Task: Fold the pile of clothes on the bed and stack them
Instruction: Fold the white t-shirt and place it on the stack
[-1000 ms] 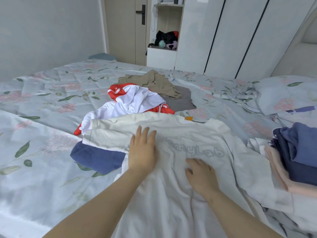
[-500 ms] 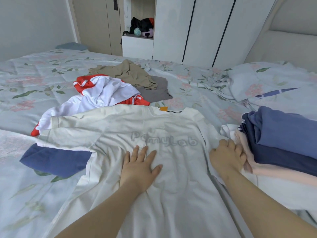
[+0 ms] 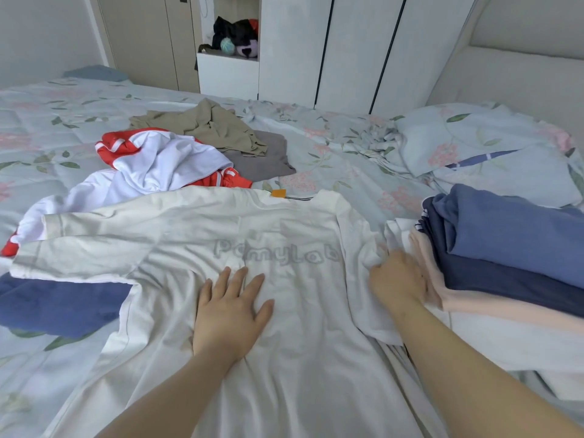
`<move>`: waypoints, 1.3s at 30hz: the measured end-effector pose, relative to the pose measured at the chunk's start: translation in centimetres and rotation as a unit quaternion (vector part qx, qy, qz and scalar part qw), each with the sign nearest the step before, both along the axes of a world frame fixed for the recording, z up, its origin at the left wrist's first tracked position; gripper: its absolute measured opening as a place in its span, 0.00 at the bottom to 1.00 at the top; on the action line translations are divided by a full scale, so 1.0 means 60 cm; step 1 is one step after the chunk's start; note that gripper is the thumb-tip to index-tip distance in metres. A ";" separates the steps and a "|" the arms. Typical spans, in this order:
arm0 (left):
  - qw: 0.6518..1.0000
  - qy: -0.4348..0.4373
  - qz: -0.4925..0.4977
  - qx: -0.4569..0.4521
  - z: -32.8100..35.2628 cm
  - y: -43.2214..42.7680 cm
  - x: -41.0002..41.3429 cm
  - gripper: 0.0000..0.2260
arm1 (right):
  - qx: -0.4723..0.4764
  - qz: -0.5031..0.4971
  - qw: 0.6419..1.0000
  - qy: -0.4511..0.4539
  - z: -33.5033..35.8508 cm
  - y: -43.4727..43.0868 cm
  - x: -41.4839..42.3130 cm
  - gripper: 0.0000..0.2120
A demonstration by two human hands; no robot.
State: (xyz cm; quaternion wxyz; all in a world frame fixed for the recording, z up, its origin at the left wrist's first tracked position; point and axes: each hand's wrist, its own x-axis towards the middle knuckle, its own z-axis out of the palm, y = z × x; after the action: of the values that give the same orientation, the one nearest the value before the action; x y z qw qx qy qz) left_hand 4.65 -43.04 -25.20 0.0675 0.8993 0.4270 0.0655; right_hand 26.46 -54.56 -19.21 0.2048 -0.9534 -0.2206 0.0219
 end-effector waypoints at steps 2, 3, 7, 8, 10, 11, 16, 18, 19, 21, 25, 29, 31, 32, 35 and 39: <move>1.000 0.001 0.000 0.004 0.000 -0.001 0.000 0.41 | 0.027 -0.021 0.991 0.127 -0.003 0.003 0.007 0.21; 1.000 0.000 0.000 0.004 0.000 -0.001 0.000 0.41 | 0.045 -0.008 0.988 0.145 -0.004 0.006 0.001 0.21; 1.000 -0.004 0.001 0.003 0.001 -0.002 0.000 0.41 | -0.040 0.148 0.987 0.044 -0.005 0.030 -0.052 0.19; 1.000 -0.001 0.002 0.004 0.001 -0.002 0.000 0.41 | -0.085 0.206 0.974 0.028 -0.003 0.036 -0.068 0.16; 1.000 0.001 0.003 0.005 0.001 -0.002 0.000 0.41 | -0.125 0.308 0.942 0.051 0.001 0.040 -0.090 0.12; 1.000 0.000 0.002 0.006 0.001 -0.002 0.000 0.41 | -0.106 0.339 0.933 0.061 0.003 0.038 -0.094 0.12; 1.000 -0.006 0.001 0.005 0.001 -0.002 0.000 0.41 | 0.131 0.116 0.977 -0.117 0.007 0.020 -0.051 0.13; 1.000 -0.007 0.002 0.007 0.000 -0.001 0.000 0.41 | 0.075 0.046 0.996 -0.005 0.001 0.012 -0.023 0.16; 1.000 -0.008 0.002 0.008 -0.001 -0.001 0.000 0.41 | 0.045 0.050 0.996 0.057 -0.003 0.009 -0.013 0.17; 1.000 -0.008 0.002 0.009 -0.002 -0.001 -0.001 0.41 | 0.021 0.062 0.991 0.120 -0.011 0.004 -0.002 0.15; 1.000 -0.012 0.002 0.009 -0.003 -0.001 -0.001 0.41 | 0.144 0.037 0.986 0.075 -0.005 0.006 -0.005 0.05; 1.000 -0.009 0.002 0.011 -0.002 -0.001 -0.001 0.40 | 0.320 -0.033 0.946 0.036 0.022 0.017 -0.018 0.05; 1.000 -0.014 0.001 0.011 -0.002 -0.002 -0.001 0.40 | 0.272 -0.037 0.962 -0.002 0.025 0.015 -0.016 0.09; 1.000 -0.017 0.001 0.011 -0.002 -0.002 -0.001 0.40 | 0.215 -0.014 0.976 -0.026 0.022 0.013 -0.015 0.11; 1.000 -0.024 0.001 0.009 -0.002 -0.001 -0.001 0.40 | 0.125 0.060 0.989 -0.042 0.003 0.006 -0.016 0.09; 1.000 -0.022 0.001 0.008 -0.002 -0.001 0.000 0.40 | 0.144 0.026 0.989 -0.027 -0.006 0.006 -0.025 0.07</move>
State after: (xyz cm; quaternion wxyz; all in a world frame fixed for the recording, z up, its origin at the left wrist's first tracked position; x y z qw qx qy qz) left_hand 4.64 -43.12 -25.31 0.0697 0.8977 0.4259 0.0885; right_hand 24.98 -54.20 -19.57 0.3335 -0.9081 -0.2513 -0.0312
